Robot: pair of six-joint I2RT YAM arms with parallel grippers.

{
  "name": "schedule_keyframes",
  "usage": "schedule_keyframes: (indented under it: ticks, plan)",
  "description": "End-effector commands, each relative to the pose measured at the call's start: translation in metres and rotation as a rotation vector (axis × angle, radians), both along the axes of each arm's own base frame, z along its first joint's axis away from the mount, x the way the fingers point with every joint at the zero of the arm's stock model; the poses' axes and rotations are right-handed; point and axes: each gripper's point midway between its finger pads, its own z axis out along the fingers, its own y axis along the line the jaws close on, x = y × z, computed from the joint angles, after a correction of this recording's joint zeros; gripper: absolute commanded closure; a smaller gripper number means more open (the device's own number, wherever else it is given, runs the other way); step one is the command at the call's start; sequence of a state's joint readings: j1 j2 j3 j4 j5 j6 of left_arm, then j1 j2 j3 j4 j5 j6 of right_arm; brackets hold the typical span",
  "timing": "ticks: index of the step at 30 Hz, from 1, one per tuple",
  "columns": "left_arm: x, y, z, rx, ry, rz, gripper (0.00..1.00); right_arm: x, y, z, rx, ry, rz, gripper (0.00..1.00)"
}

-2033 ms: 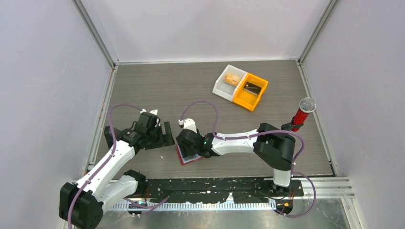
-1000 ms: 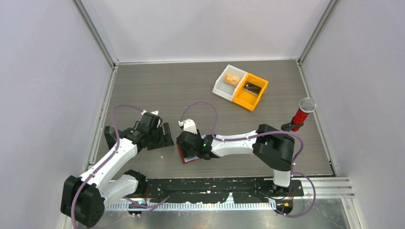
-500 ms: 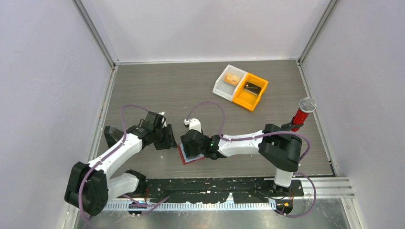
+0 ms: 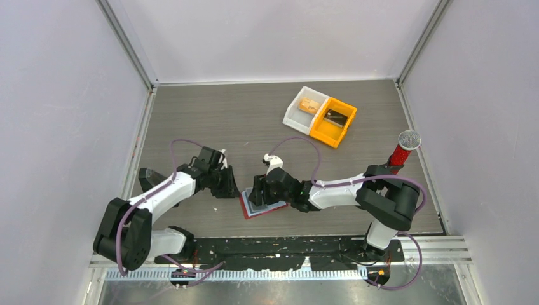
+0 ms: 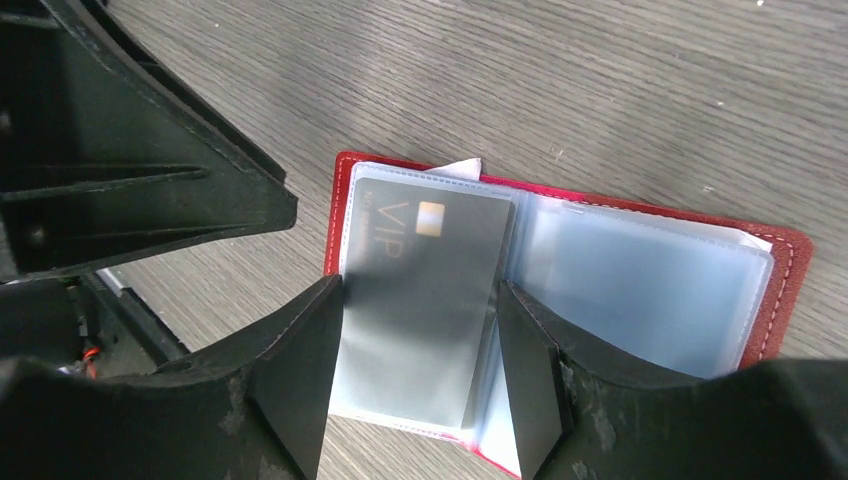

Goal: Take the credit cards out of the card holder
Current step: Remove the credit card from the card holder.

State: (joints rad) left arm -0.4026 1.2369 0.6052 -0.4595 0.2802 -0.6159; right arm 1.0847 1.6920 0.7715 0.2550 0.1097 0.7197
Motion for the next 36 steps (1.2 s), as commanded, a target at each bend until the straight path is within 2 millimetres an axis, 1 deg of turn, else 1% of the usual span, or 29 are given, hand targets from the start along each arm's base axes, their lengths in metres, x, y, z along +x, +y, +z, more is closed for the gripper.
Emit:
schedule_keyframes:
  ticks: [1,2,3,4,6,10,17,23,31,33,34,35,36]
  plan:
    - [0.019,-0.019,0.015,-0.092,-0.056,-0.026,0.73,0.002,0.010,0.030,0.170,-0.003,0.011,0.48]
    - [0.020,-0.021,0.016,-0.100,-0.054,-0.026,0.74,0.003,0.010,0.034,0.189,-0.007,0.010,0.48]
    - [0.021,-0.023,0.016,-0.109,-0.053,-0.026,0.76,0.002,0.007,0.032,0.189,0.000,0.010,0.48]
    - [0.022,-0.025,0.017,-0.117,-0.053,-0.026,0.78,0.003,0.007,0.034,0.201,-0.002,0.008,0.48]
    - [0.024,-0.029,0.018,-0.130,-0.053,-0.030,0.80,0.004,0.004,0.033,0.206,-0.001,0.001,0.48]
    - [0.026,-0.037,0.020,-0.151,-0.051,-0.046,0.83,0.001,0.003,0.034,0.237,0.020,0.021,0.48]
    - [0.028,-0.053,0.023,-0.197,-0.058,-0.072,0.86,-0.001,0.003,0.033,0.268,0.036,0.026,0.48]
    - [0.027,-0.061,0.023,-0.224,-0.045,-0.083,0.87,-0.002,0.002,0.036,0.272,0.035,0.030,0.47]
    - [0.014,-0.080,0.033,-0.288,-0.031,-0.132,0.87,0.005,-0.013,0.041,0.222,0.009,-0.010,0.32]
    - [0.011,-0.085,0.036,-0.305,-0.028,-0.146,0.87,0.005,-0.016,0.044,0.210,0.000,-0.013,0.31]
    - [0.010,-0.088,0.037,-0.312,-0.027,-0.151,0.87,0.005,-0.017,0.049,0.211,-0.011,-0.008,0.30]
    - [0.008,-0.090,0.039,-0.317,-0.026,-0.156,0.87,0.010,-0.022,0.048,0.184,-0.023,-0.038,0.30]
    - [0.007,-0.092,0.040,-0.322,-0.027,-0.160,0.87,0.012,-0.024,0.053,0.180,-0.040,-0.045,0.30]
